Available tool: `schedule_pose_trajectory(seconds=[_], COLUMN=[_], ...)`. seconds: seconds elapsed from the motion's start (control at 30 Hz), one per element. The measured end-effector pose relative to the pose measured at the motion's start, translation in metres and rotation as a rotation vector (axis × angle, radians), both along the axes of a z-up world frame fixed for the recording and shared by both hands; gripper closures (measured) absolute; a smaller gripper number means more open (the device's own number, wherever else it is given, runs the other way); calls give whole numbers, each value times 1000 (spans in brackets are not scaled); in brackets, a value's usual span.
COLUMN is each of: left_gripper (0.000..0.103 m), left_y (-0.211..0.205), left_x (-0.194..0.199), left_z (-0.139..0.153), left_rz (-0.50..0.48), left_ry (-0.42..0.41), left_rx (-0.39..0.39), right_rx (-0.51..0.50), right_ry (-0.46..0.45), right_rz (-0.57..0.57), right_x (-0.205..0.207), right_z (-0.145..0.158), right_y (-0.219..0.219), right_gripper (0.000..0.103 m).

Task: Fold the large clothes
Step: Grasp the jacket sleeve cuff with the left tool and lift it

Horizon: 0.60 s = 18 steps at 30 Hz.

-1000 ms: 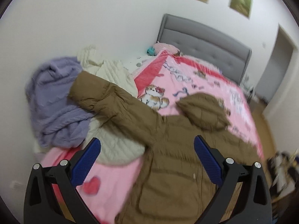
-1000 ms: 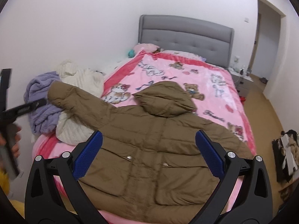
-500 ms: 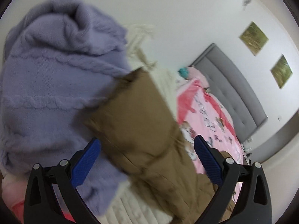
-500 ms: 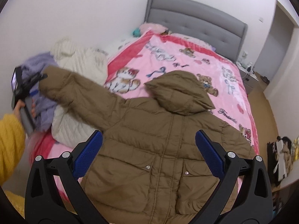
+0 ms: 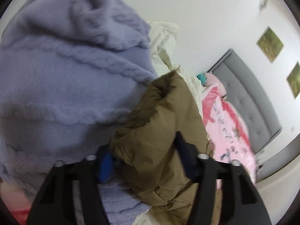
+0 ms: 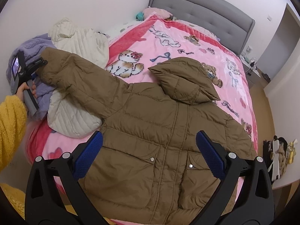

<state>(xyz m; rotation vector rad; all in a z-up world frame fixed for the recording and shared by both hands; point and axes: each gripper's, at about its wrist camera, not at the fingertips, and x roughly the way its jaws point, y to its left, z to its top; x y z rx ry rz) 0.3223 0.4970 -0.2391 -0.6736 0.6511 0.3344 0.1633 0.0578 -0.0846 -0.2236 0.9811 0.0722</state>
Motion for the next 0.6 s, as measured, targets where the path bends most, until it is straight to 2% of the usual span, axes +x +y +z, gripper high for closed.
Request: schedule_pose_trajectory(seconds=[0.03, 0.1, 0.13, 0.3, 0.4, 0.5, 0.6], left_gripper=[70, 86, 90, 92, 92, 92, 92], left_y=[-5, -9, -12, -54, -99, -168, -240], left_x=[6, 7, 4, 6, 14, 24, 28], left_z=[0, 7, 15, 70, 105, 136, 148], left_rz=[-19, -19, -4, -125, -252, -413, -522], left_ry=[1, -27, -63, -185, -235, -268, -282], left_rx=[4, -4, 3, 77, 87, 117, 147], right_rx=[4, 3, 0, 13, 37, 84, 144], right_ry=[-6, -21, -30, -35, -32, -31, -29], right_rz=[-1, 0, 2, -42, -101, -177, -280], right_x=[0, -2, -3, -17, -25, -36, -49], right_z=[1, 5, 7, 7, 2, -2, -10], right_y=[0, 1, 1, -16, -37, -63, -97], right_gripper=[8, 8, 8, 8, 8, 8, 8])
